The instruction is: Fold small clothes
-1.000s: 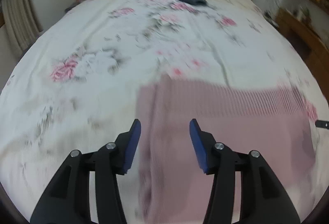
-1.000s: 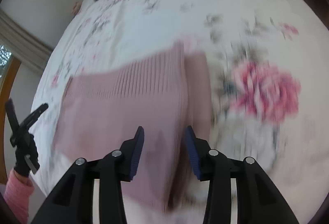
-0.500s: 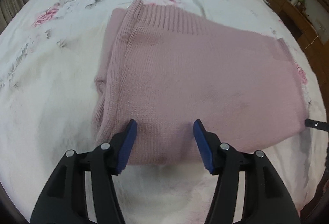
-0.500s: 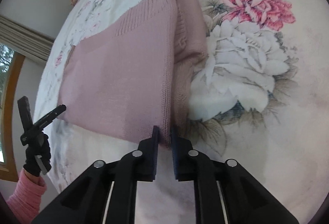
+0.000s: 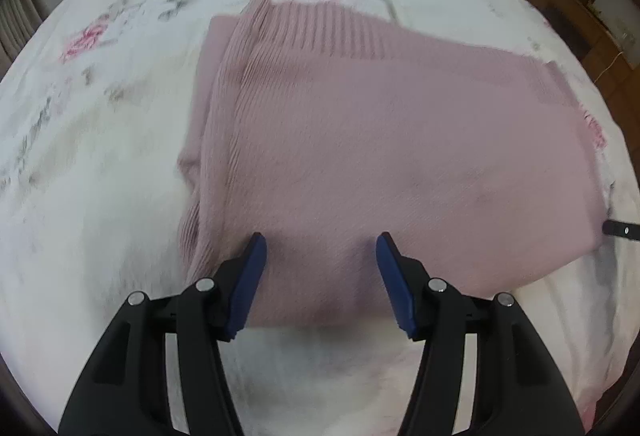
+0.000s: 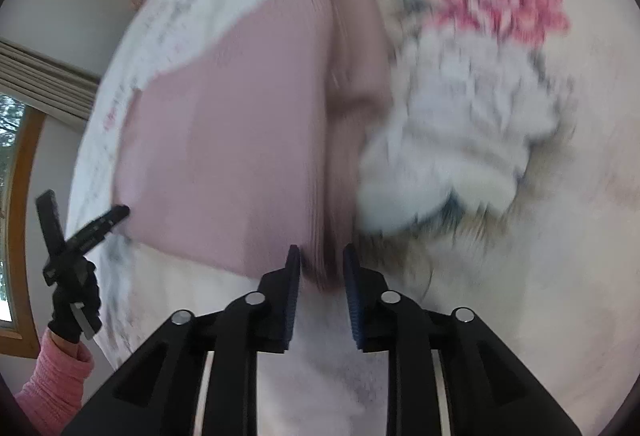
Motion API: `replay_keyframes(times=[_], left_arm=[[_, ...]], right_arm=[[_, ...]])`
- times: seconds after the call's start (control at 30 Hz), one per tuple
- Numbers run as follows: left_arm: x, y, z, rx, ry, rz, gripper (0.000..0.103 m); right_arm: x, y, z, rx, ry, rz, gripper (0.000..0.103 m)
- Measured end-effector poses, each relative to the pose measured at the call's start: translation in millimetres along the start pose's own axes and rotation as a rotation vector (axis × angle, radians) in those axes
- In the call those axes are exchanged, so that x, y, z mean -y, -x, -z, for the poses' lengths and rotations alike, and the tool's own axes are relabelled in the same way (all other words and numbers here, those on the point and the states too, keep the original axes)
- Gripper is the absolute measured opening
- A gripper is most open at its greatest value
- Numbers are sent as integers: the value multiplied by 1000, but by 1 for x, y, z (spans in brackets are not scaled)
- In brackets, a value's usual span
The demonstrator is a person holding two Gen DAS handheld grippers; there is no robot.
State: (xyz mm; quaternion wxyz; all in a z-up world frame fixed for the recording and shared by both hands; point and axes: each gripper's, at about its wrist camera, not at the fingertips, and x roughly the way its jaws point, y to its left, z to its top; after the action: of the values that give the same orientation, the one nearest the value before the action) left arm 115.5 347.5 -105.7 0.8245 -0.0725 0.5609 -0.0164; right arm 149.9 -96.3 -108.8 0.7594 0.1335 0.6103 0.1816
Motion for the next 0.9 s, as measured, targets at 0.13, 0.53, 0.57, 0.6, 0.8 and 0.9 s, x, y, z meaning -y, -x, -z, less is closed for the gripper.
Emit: replay_keyframes(times=[0.13, 0.53, 0.57, 0.6, 0.8, 0.9], left_arm=[[15, 9, -18, 42, -13, 29, 61], [33, -32, -63, 10, 32, 59, 61], [32, -34, -64, 5, 36, 58, 61], [31, -38, -64, 1, 40, 59, 61], [26, -45, -64, -5, 53, 72, 62], [26, -47, -63, -9, 47, 75, 63]], right_arm=[[2, 19, -24, 68, -10, -4, 50], [34, -25, -78, 3, -115, -83, 58], [36, -28, -79, 1, -120, -97, 58], [37, -31, -80, 3, -126, -110, 58], [37, -48, -86, -3, -139, -173, 40], [34, -50, -91, 1, -144, -184, 33]])
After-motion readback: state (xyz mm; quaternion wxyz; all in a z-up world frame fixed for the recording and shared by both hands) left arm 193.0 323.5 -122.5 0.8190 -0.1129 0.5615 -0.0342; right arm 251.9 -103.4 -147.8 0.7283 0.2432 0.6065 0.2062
